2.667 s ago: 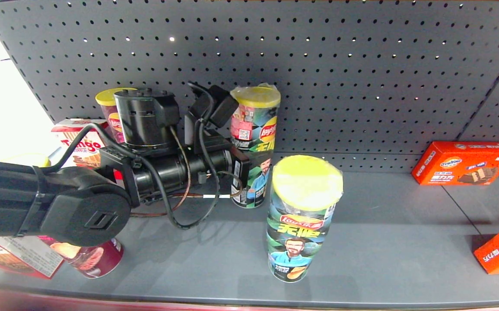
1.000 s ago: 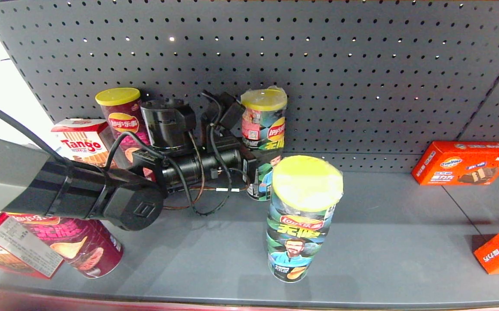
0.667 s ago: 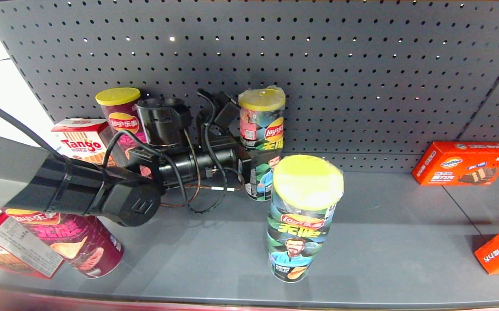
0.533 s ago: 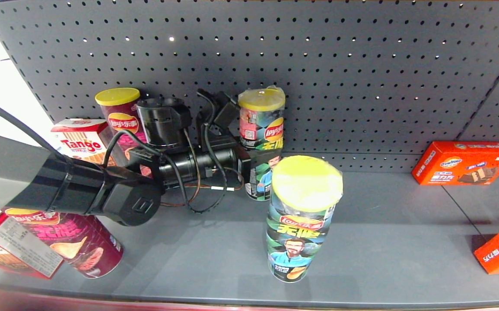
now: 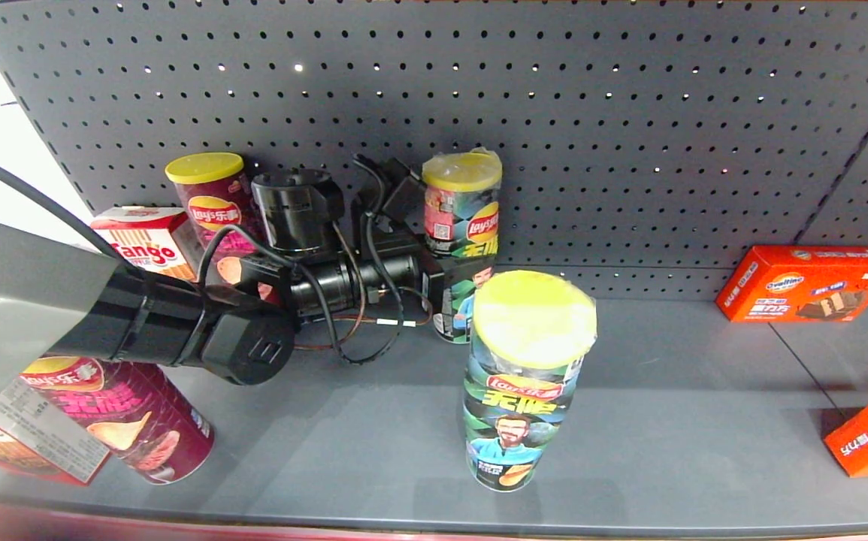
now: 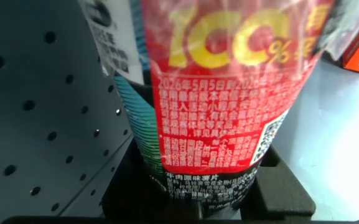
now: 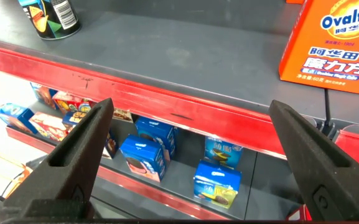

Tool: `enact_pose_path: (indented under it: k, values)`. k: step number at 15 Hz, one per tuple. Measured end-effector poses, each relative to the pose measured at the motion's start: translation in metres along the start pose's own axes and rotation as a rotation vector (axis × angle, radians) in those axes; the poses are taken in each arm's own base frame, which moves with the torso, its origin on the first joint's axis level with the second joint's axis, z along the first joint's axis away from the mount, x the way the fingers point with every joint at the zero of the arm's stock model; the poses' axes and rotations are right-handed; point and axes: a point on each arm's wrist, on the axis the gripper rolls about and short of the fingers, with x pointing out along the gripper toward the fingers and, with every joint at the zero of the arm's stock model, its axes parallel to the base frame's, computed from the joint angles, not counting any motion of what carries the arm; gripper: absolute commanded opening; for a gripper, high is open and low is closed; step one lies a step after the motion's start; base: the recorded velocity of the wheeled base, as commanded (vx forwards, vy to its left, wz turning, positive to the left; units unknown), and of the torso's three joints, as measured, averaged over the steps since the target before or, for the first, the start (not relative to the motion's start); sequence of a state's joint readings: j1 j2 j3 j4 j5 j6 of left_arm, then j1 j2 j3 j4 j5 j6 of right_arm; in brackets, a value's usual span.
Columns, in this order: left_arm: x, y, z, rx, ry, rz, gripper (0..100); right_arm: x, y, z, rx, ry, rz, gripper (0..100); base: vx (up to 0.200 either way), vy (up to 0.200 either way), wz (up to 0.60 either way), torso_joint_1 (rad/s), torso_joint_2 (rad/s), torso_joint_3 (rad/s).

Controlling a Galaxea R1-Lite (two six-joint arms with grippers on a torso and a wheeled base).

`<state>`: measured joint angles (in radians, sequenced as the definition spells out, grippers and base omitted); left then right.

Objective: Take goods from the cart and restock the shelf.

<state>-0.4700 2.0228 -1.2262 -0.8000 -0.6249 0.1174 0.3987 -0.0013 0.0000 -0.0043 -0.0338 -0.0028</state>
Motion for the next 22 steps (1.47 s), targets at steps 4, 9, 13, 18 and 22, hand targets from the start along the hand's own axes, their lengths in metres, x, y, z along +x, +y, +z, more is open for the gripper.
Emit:
enact_pose_path:
  k: [4, 9, 13, 18, 22]
  values:
    - [0.004, 0.002, -0.005, 0.020, 0.006, -0.001, 0, 0.000, 0.000, 0.000, 0.000, 0.000, -0.001, 100, 0.000, 0.000, 0.00, 0.000, 0.00, 0.000]
    - [0.009, 0.004, -0.005, 0.025, -0.002, -0.004, 0, 0.000, 0.000, 0.000, 0.000, 0.000, 0.000, 100, 0.000, 0.000, 0.00, 0.000, 0.00, 0.000]
    - [0.013, 0.004, -0.007, 0.025, -0.001, -0.007, 0, 0.000, 0.000, 0.000, 0.000, 0.000, 0.000, 100, 0.000, 0.000, 0.00, 0.000, 0.00, 0.000]
    - [0.014, 0.003, -0.010, 0.022, 0.006, -0.011, 0, 0.000, 0.000, 0.000, 0.000, 0.000, -0.001, 100, 0.000, 0.000, 0.00, 0.000, 0.00, 0.000]
    - [0.015, 0.001, -0.011, 0.020, 0.008, -0.014, 0, 0.000, 0.000, 0.000, 0.000, 0.000, 0.000, 100, 0.000, 0.000, 0.00, 0.000, 0.00, 0.000]
